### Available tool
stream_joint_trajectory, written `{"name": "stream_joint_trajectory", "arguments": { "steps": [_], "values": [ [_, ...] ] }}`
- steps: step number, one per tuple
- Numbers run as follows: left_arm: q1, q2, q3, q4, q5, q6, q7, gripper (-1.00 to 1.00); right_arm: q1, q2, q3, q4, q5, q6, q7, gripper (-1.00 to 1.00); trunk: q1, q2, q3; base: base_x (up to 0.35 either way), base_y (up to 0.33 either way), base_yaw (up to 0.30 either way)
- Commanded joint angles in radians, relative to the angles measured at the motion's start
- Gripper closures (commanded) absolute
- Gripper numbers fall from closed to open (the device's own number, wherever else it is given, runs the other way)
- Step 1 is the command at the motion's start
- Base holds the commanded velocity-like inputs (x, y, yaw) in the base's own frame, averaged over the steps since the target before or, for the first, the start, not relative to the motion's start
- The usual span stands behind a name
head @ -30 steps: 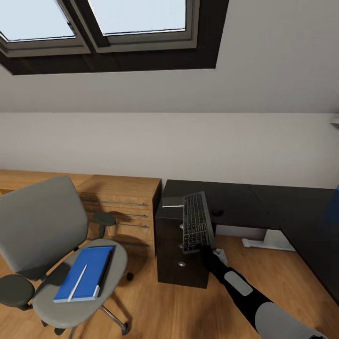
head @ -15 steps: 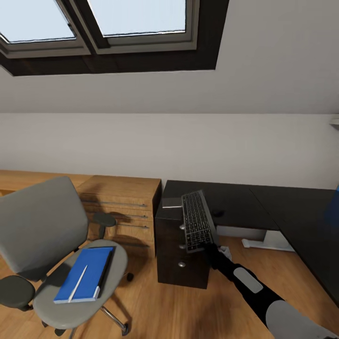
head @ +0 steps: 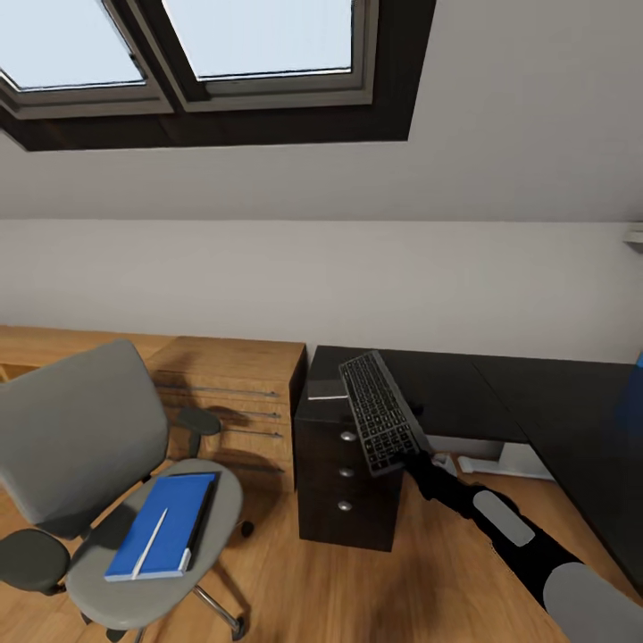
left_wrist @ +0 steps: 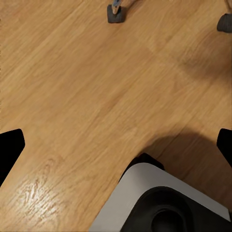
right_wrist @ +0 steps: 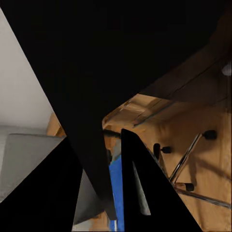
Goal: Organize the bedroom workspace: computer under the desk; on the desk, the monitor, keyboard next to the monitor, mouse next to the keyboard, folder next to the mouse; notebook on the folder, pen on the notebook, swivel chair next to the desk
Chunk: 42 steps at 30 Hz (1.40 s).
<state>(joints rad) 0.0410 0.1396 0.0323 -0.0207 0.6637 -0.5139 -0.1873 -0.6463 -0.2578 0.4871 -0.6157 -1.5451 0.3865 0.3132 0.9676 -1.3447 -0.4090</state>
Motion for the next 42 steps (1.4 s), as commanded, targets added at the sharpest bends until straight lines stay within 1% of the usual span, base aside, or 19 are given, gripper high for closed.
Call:
{"name": "stream_joint_trajectory", "arguments": {
  "steps": [1,2,5,6,8,12,15,17,18,20,23,27,35,42],
  "values": [
    [0.000,0.000,0.003,-0.001,0.008,0.000,-0.009,-1.00,-0.001,-0.005,0.005,-0.009,0.015,0.002,-0.003,1.00,-0.004,0.007,0.002,0.000,0.000,0.000],
    [0.000,-0.001,0.003,-0.002,0.007,0.000,-0.009,-1.00,-0.001,-0.011,0.004,-0.028,0.054,0.008,-0.011,1.00,-0.008,0.014,0.005,0.000,0.000,0.000],
    [0.000,-0.004,0.003,-0.005,0.007,0.001,-0.009,-1.00,-0.001,-0.018,0.002,-0.054,0.105,0.026,-0.018,1.00,-0.019,0.035,0.015,0.000,0.000,0.000],
    [0.000,-0.007,0.003,-0.006,0.007,0.001,-0.009,-1.00,-0.001,-0.020,0.000,-0.061,0.117,0.035,-0.019,1.00,-0.023,0.042,0.018,0.000,0.000,0.000],
    [0.000,-0.011,0.003,-0.006,0.007,0.001,-0.009,-1.00,-0.001,-0.021,-0.002,-0.066,0.128,0.043,-0.019,1.00,-0.031,0.056,0.024,0.000,0.000,0.000],
    [0.000,-0.015,0.004,-0.007,0.008,0.001,-0.009,-1.00,-0.001,-0.024,-0.005,-0.070,0.135,0.054,-0.021,1.00,-0.046,0.084,0.037,0.000,0.000,0.000],
    [0.000,-0.016,0.004,-0.007,0.008,0.002,-0.009,-1.00,-0.001,-0.033,-0.008,-0.071,0.137,0.080,-0.018,1.00,-0.058,0.105,0.046,0.000,0.000,0.000],
    [0.000,-0.016,0.004,-0.007,0.009,0.002,-0.009,-1.00,-0.001,-0.045,-0.009,-0.072,0.137,0.095,-0.005,1.00,-0.065,0.119,0.052,0.000,0.000,0.000],
    [0.000,-0.017,0.004,-0.007,0.009,0.002,-0.009,-1.00,-0.001,-0.050,-0.009,-0.073,0.138,0.101,0.014,1.00,-0.069,0.126,0.056,0.000,0.000,0.000],
    [0.000,-0.017,0.004,-0.007,0.008,0.002,-0.009,-1.00,-0.001,-0.055,-0.010,-0.071,0.140,0.105,0.046,1.00,-0.077,0.140,0.062,0.000,0.000,0.000],
    [0.000,-0.018,0.003,-0.007,0.009,0.002,-0.009,-1.00,-0.001,-0.060,-0.010,-0.069,0.141,0.107,0.077,1.00,-0.088,0.161,0.071,0.000,0.000,0.000],
    [0.000,-0.018,0.004,-0.007,0.009,0.003,-0.009,-1.00,-0.001,-0.068,-0.010,-0.067,0.142,0.108,0.096,1.00,-0.104,0.189,0.084,0.000,0.000,0.000],
    [0.000,-0.018,0.004,-0.007,0.010,0.004,-0.009,-1.00,-0.001,-0.070,-0.010,-0.069,0.142,0.109,0.103,1.00,-0.134,0.245,0.109,0.000,0.000,0.000],
    [0.000,-0.024,0.004,-0.007,0.010,0.005,-0.009,-1.00,-0.001,-0.070,-0.010,-0.072,0.139,0.114,0.109,1.00,-0.161,0.294,0.131,0.000,0.000,-0.022]
  ]
}}
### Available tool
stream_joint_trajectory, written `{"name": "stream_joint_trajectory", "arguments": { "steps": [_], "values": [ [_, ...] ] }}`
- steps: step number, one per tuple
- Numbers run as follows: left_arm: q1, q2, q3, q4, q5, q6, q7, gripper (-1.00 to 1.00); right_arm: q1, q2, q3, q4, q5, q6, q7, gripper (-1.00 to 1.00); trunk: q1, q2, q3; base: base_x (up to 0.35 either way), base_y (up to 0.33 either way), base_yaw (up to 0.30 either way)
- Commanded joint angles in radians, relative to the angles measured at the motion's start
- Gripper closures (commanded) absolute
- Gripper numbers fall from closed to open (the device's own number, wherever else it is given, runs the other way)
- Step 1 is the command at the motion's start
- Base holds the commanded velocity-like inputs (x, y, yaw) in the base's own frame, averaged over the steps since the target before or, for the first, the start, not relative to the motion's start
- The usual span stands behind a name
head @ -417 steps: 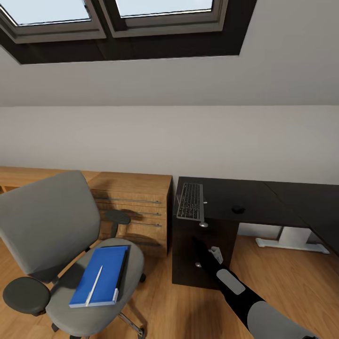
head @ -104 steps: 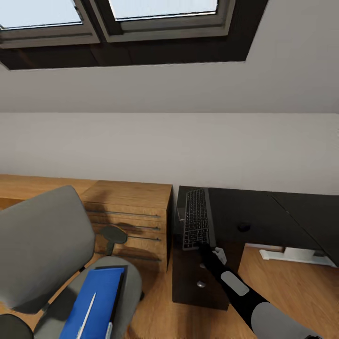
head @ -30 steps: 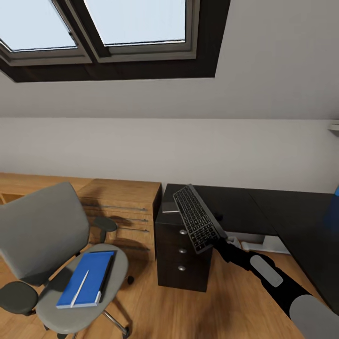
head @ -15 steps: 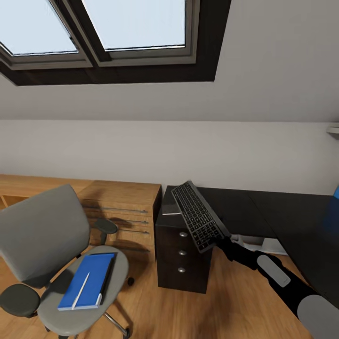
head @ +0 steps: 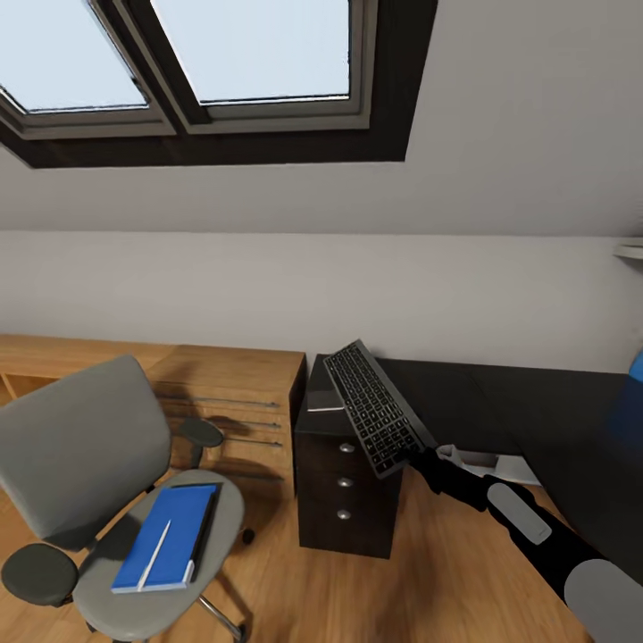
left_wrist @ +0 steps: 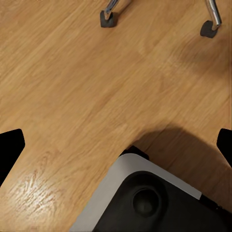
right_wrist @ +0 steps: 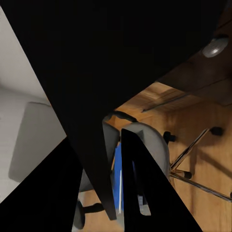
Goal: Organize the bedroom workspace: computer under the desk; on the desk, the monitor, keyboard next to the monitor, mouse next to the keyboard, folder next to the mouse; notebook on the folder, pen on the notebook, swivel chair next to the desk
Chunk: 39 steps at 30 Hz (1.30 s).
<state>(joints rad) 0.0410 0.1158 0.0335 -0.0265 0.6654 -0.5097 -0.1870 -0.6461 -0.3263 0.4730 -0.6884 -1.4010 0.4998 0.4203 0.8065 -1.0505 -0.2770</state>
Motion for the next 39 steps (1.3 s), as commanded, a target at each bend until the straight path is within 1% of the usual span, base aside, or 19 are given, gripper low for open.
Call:
{"name": "stream_joint_trajectory", "arguments": {
  "steps": [1,10,22,28,39],
  "values": [
    [0.000,0.000,0.003,-0.001,0.008,0.001,-0.009,-1.00,-0.001,-0.001,0.004,0.000,-0.006,0.001,0.002,1.00,-0.004,0.007,0.003,0.000,0.000,-0.128],
    [0.000,-0.003,0.003,-0.001,0.011,0.003,-0.009,-1.00,-0.001,0.003,0.004,-0.017,-0.007,0.003,0.023,1.00,-0.038,0.070,0.034,0.000,0.000,-0.234],
    [0.000,-0.009,0.003,-0.005,0.011,0.002,-0.009,-1.00,-0.001,0.005,0.005,-0.019,-0.007,0.001,0.030,1.00,-0.084,0.154,0.072,0.000,0.000,-0.259],
    [0.000,-0.019,0.003,-0.028,0.012,0.002,-0.009,-1.00,-0.001,0.006,0.006,-0.019,-0.006,0.000,0.034,1.00,-0.107,0.196,0.091,0.000,0.000,-0.057],
    [0.000,-0.021,0.003,-0.033,0.013,0.003,-0.009,-1.00,-0.001,0.005,0.006,-0.019,-0.007,-0.001,0.052,1.00,-0.150,0.273,0.125,0.000,0.000,-0.005]
  ]
}}
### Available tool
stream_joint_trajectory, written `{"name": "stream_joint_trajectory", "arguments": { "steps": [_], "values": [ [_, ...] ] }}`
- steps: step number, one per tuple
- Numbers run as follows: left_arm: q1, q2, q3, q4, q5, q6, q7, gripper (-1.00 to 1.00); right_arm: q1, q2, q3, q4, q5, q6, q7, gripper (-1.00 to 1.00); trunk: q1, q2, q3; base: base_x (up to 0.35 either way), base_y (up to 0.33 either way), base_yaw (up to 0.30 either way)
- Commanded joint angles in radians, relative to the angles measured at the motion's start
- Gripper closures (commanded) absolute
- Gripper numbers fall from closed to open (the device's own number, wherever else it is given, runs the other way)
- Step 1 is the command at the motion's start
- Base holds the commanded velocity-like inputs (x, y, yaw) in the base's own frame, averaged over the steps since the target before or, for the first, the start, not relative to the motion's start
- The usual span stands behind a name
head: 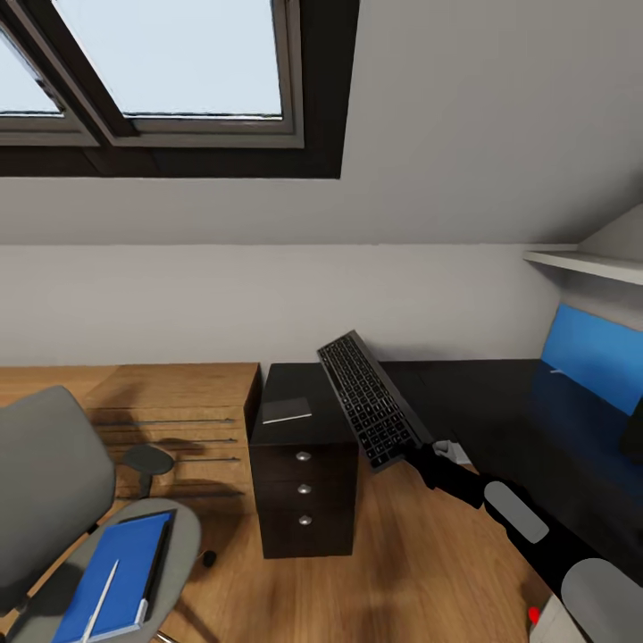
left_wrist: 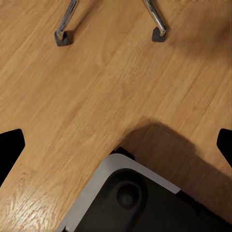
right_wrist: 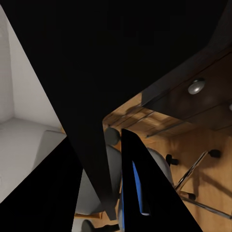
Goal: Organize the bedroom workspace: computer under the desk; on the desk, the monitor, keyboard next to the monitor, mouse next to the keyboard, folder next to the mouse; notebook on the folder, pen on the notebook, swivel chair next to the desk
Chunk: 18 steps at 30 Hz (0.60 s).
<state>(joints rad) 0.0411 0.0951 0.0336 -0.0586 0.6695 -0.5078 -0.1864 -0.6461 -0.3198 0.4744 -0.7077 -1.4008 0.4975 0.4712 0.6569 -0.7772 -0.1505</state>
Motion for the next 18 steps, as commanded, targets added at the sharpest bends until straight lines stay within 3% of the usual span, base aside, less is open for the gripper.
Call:
{"name": "stream_joint_trajectory", "arguments": {
  "steps": [1,18],
  "values": [
    [0.000,0.000,0.003,-0.001,0.009,0.000,-0.010,-1.00,-0.001,-0.001,0.004,0.001,-0.007,0.001,0.002,1.00,-0.004,0.006,0.002,0.000,0.000,0.000],
    [0.000,-0.002,0.006,-0.001,0.004,-0.005,-0.010,-1.00,-0.001,-0.001,0.004,0.004,-0.006,-0.001,0.004,1.00,-0.069,0.125,0.055,0.000,0.000,0.000]
  ]
}}
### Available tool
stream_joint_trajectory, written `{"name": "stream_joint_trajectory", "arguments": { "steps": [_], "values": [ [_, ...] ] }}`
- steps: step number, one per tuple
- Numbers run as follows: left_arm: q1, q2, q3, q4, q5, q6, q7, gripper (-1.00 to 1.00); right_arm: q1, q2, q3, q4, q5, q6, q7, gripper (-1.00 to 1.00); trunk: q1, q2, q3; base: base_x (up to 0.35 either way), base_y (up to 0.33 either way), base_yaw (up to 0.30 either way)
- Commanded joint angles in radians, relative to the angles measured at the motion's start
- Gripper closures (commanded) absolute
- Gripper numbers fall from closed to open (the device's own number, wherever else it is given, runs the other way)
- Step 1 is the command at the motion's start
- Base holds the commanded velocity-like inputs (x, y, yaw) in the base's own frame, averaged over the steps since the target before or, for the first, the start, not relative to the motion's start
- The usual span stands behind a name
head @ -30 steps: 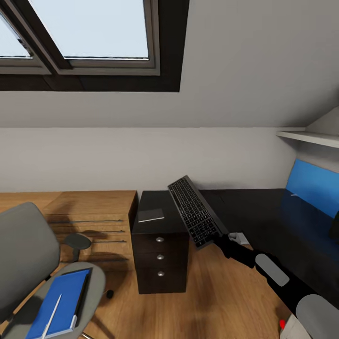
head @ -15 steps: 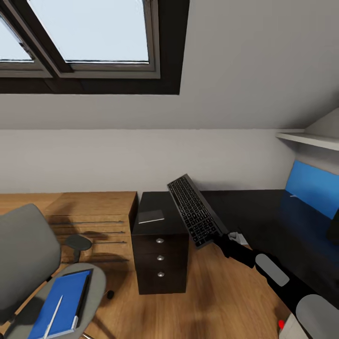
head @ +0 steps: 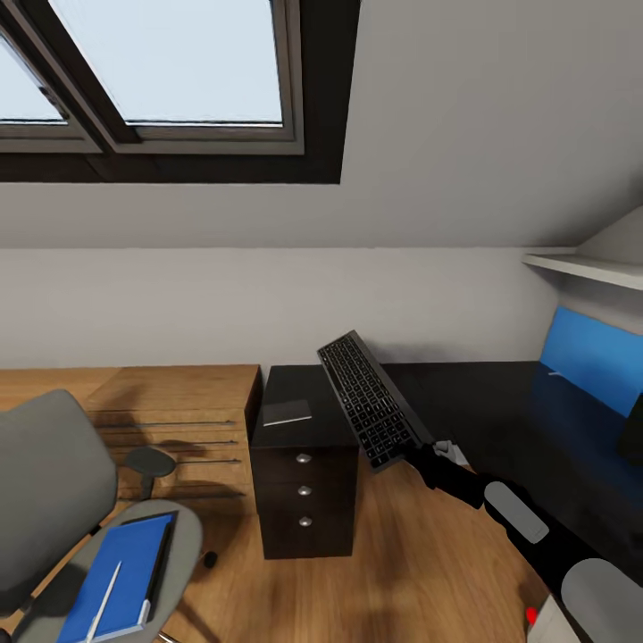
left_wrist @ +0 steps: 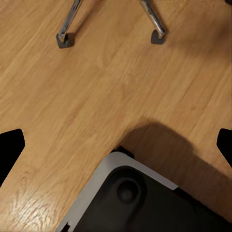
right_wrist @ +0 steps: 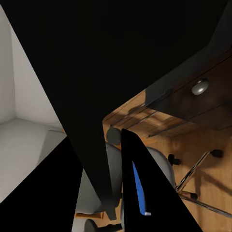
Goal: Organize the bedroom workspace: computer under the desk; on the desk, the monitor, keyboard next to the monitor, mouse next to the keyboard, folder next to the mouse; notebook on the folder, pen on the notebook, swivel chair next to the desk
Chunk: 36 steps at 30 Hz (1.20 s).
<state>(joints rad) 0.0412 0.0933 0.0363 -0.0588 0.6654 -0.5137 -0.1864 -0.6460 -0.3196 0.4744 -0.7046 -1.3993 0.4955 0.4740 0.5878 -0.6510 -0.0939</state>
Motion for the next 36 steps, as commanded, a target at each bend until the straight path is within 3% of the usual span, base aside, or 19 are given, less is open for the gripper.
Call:
{"name": "stream_joint_trajectory", "arguments": {
  "steps": [1,11,13,17,22,28,36],
  "values": [
    [0.000,-0.002,0.004,-0.001,0.007,-0.002,-0.010,-1.00,-0.001,-0.001,0.004,0.000,-0.008,0.002,0.001,1.00,-0.004,0.006,0.002,0.000,0.000,-0.025],
    [0.000,-0.020,-0.009,-0.002,0.003,-0.022,-0.013,-1.00,-0.001,0.002,0.005,0.005,-0.006,-0.004,0.000,1.00,-0.004,0.006,0.006,0.000,0.000,-0.202],
    [0.000,-0.028,-0.034,-0.001,0.003,-0.022,-0.014,-1.00,-0.001,0.003,0.005,0.005,-0.005,-0.005,-0.001,1.00,-0.004,0.006,0.008,0.000,0.000,-0.258],
    [0.000,-0.044,-0.117,-0.001,0.002,-0.028,-0.015,-1.00,-0.001,0.009,0.006,0.006,-0.003,-0.010,-0.004,1.00,-0.004,0.006,0.010,0.000,0.000,-0.244],
    [0.000,-0.060,-0.164,-0.002,0.003,-0.052,-0.015,-1.00,-0.001,0.013,0.005,0.008,-0.003,-0.025,-0.004,1.00,-0.004,0.006,0.012,0.000,0.000,-0.222],
    [0.000,-0.086,-0.177,-0.011,0.002,-0.178,-0.015,-1.00,-0.001,0.013,0.003,0.010,-0.003,-0.030,-0.005,1.00,-0.004,0.006,0.016,0.000,0.000,-0.207],
    [0.000,-0.092,-0.179,-0.068,0.002,-0.207,-0.015,-1.00,-0.001,0.015,0.006,0.010,-0.001,-0.041,-0.005,1.00,-0.004,0.006,0.018,0.000,-0.009,-0.085]
  ]
}}
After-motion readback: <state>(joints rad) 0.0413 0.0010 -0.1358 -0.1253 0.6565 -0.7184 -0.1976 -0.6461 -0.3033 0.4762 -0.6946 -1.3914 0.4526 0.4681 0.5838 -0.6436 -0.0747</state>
